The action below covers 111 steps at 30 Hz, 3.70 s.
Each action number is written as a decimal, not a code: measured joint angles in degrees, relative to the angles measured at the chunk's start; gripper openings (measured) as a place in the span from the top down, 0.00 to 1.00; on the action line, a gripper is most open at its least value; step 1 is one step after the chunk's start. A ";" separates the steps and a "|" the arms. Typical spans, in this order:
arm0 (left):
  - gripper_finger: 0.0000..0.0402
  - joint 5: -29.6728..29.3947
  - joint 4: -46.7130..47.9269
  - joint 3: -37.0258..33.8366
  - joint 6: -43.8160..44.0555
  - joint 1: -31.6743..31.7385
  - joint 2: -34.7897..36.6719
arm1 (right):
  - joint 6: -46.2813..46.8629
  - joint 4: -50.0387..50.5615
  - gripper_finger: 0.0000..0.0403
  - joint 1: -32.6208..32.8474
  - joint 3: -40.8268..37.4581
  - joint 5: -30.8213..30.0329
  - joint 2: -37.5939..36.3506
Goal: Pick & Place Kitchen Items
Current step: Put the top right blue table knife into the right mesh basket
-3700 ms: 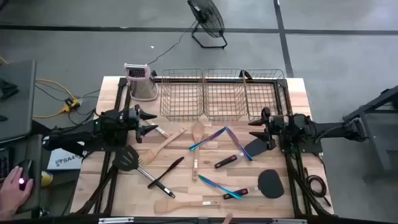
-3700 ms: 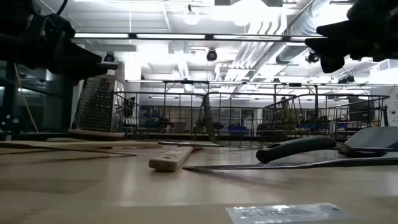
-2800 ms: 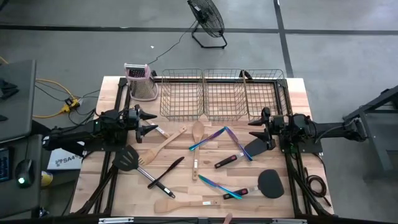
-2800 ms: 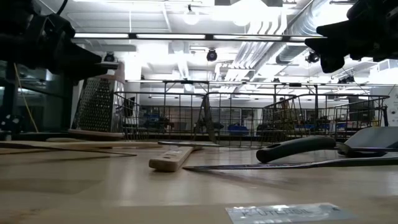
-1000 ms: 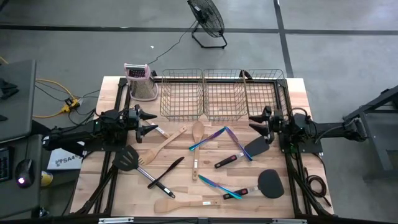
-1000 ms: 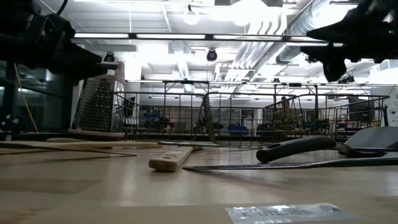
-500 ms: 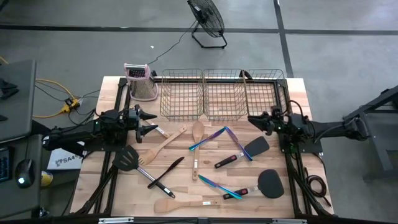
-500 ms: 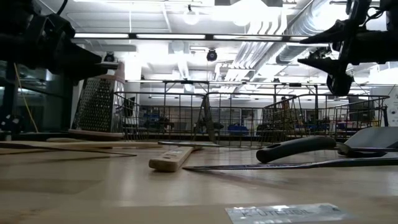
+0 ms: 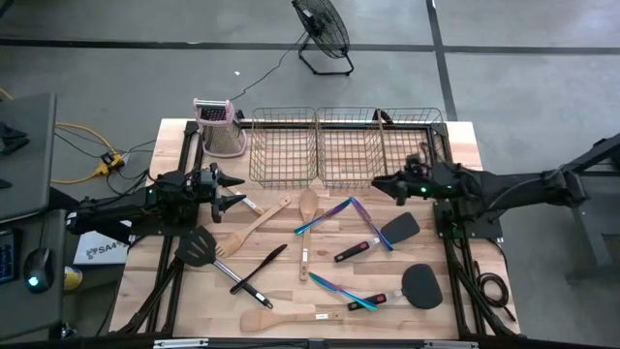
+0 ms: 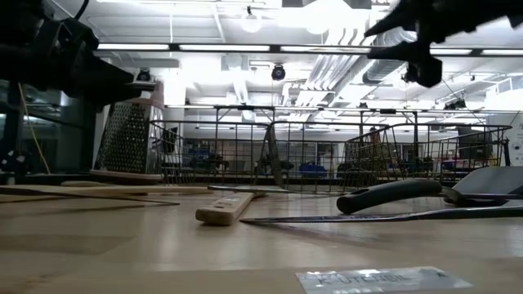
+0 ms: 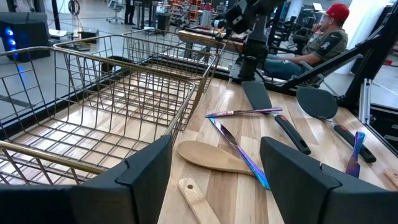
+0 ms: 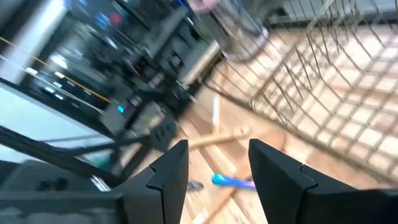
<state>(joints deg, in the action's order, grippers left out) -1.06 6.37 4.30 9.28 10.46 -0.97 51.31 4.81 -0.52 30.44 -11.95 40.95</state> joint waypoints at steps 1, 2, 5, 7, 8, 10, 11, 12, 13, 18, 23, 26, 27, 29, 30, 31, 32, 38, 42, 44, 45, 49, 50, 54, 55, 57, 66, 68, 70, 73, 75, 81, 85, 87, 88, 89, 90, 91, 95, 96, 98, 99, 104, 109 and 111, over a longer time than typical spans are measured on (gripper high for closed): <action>0.40 -0.02 0.00 0.00 0.02 0.00 0.00 | 0.89 2.74 0.60 0.25 2.19 0.10 2.11; 0.40 -0.01 0.00 0.00 0.01 0.02 0.00 | 1.71 5.41 0.60 0.53 4.39 0.13 4.08; 0.40 0.00 -0.01 0.00 0.02 0.02 0.00 | 4.99 14.40 0.60 1.34 10.37 0.31 9.30; 0.40 0.00 -0.01 0.00 0.00 0.02 0.00 | 7.46 19.09 0.60 2.05 13.85 0.53 12.45; 0.40 0.00 -0.01 0.00 0.01 0.00 0.00 | 8.52 20.91 0.60 2.41 15.26 0.90 13.95; 0.40 0.00 -0.01 0.00 0.01 0.01 0.00 | 10.15 24.01 0.60 3.23 17.91 2.62 17.01; 0.40 0.00 -0.01 0.00 0.01 0.01 0.00 | 10.82 25.46 0.60 3.69 19.22 3.48 18.51; 0.40 0.00 -0.02 0.00 0.02 0.00 0.00 | 11.67 26.93 0.60 4.23 20.44 4.02 19.99; 0.40 0.00 0.00 0.01 0.01 0.01 0.00 | 12.48 28.32 0.60 4.72 21.51 4.63 21.42; 0.40 -0.01 -0.01 0.01 0.02 0.01 0.00 | 16.87 37.12 0.60 6.92 25.51 7.05 28.18; 0.40 0.00 0.00 0.00 0.00 0.02 0.00 | 20.17 42.09 0.60 7.75 25.77 9.20 33.06; 0.40 0.00 0.00 0.01 0.00 0.01 0.00 | 20.69 43.81 0.60 7.66 25.77 9.66 36.12; 0.40 0.00 0.00 0.00 0.01 0.00 0.00 | 20.70 44.01 0.60 7.66 25.77 9.98 37.09; 0.40 0.00 0.00 0.01 0.02 0.01 0.00 | 20.74 44.20 0.60 7.66 25.77 10.84 39.00; 0.40 -0.01 0.00 0.00 0.01 0.02 0.00 | 20.94 44.20 0.60 7.66 25.77 11.01 39.92; 0.40 0.00 -0.01 0.00 0.00 0.00 0.00 | 21.11 44.20 0.60 7.66 25.77 11.03 40.85; 0.40 -0.01 0.00 0.00 0.01 0.00 0.00 | 21.30 44.20 0.60 7.66 25.77 11.11 41.76; 0.40 -0.02 -0.02 0.00 0.00 0.02 0.00 | 23.35 44.33 0.60 7.66 25.77 10.76 46.28; 0.40 0.00 0.00 0.00 0.00 0.00 0.00 | 23.91 44.31 0.60 7.66 25.77 10.56 48.97; 0.40 0.00 0.00 0.00 0.00 0.02 0.00 | 23.82 44.31 0.60 7.66 25.77 10.42 50.29; 0.40 0.00 -0.02 0.02 0.00 0.00 0.00 | 23.57 44.31 0.60 7.66 25.77 10.44 51.03; 0.40 -0.01 -0.01 0.01 0.00 0.01 0.00 | 21.58 44.42 0.60 7.66 25.77 9.99 53.44; 0.40 0.00 -0.01 0.01 0.01 0.00 0.00 | 21.15 44.38 0.60 7.63 25.77 9.83 53.86; 0.40 -0.02 0.00 0.00 0.00 0.02 0.00 | 20.30 44.46 0.60 7.49 25.77 8.65 54.89; 0.40 0.00 -0.01 0.01 0.01 0.00 0.00 | 19.88 44.49 0.60 7.35 25.77 8.68 54.97; 0.40 0.00 0.00 0.02 0.02 0.02 0.00 | 19.25 44.57 0.60 7.08 25.77 8.69 54.99; 0.40 0.00 0.00 0.00 0.00 0.01 0.00 | 16.42 44.57 0.60 5.58 25.77 8.00 54.99; 0.40 0.00 -0.02 0.00 0.01 0.01 0.00 | 15.87 44.57 0.60 5.59 25.77 8.76 54.99; 0.40 0.00 0.00 0.00 0.01 0.01 0.00 | 14.98 44.49 0.60 5.60 25.77 10.19 54.99; 0.40 0.00 -0.01 0.00 0.01 0.00 0.00 | 14.79 44.53 0.60 5.62 25.77 10.50 54.99; 0.40 0.00 0.00 0.00 0.00 0.02 0.00 | 14.77 44.53 0.60 5.60 25.77 10.34 54.99; 0.40 0.00 0.00 0.02 0.00 0.00 0.00 | 14.38 44.38 0.60 5.60 25.74 10.47 56.28; 0.40 0.00 -0.01 0.00 0.00 0.02 0.00 | 13.17 44.07 0.60 5.60 25.74 10.99 58.14; 0.40 0.00 0.00 0.01 0.02 0.01 0.00 | 13.11 43.92 0.60 5.60 25.72 10.77 58.33; 0.40 -0.01 0.00 0.00 0.01 0.02 0.00 | 13.11 43.78 0.60 5.60 25.72 10.70 58.33; 0.40 0.00 -0.01 0.00 0.00 0.02 0.00 | 13.06 43.73 0.60 5.60 25.72 10.73 58.34; 0.40 0.00 0.00 0.02 0.02 0.01 0.00 | 12.90 43.74 0.60 5.60 25.72 10.73 58.38; 0.40 0.00 0.00 0.00 0.00 0.02 0.00 | 12.79 43.83 0.60 5.60 25.72 10.73 58.40; 0.40 -0.02 0.00 0.00 0.01 0.00 0.00 | 12.74 43.03 0.60 5.60 24.85 10.69 58.40; 0.40 0.00 -0.01 0.00 0.00 0.00 0.00 | 12.74 42.77 0.60 5.60 24.53 10.73 58.38; 0.40 -0.01 -0.02 0.01 0.01 0.00 0.00 | 12.77 41.67 0.60 5.60 23.67 10.85 58.25; 0.40 -0.02 0.00 0.00 0.00 0.02 0.00 | 12.78 40.95 0.60 5.60 23.17 10.97 58.14; 0.40 0.00 0.00 0.01 0.00 0.01 0.00 | 12.68 38.95 0.60 5.60 22.25 11.82 58.09; 0.40 0.00 0.00 0.00 0.00 0.02 0.00 | 11.84 38.49 0.63 5.56 22.20 12.60 58.16; 0.40 0.00 0.00 0.02 0.00 0.00 0.00 | 11.84 38.47 0.68 5.56 22.18 12.75 58.20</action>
<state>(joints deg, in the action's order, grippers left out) -1.06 6.37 4.32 9.28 10.46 -0.97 63.16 43.29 5.04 52.62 0.80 99.15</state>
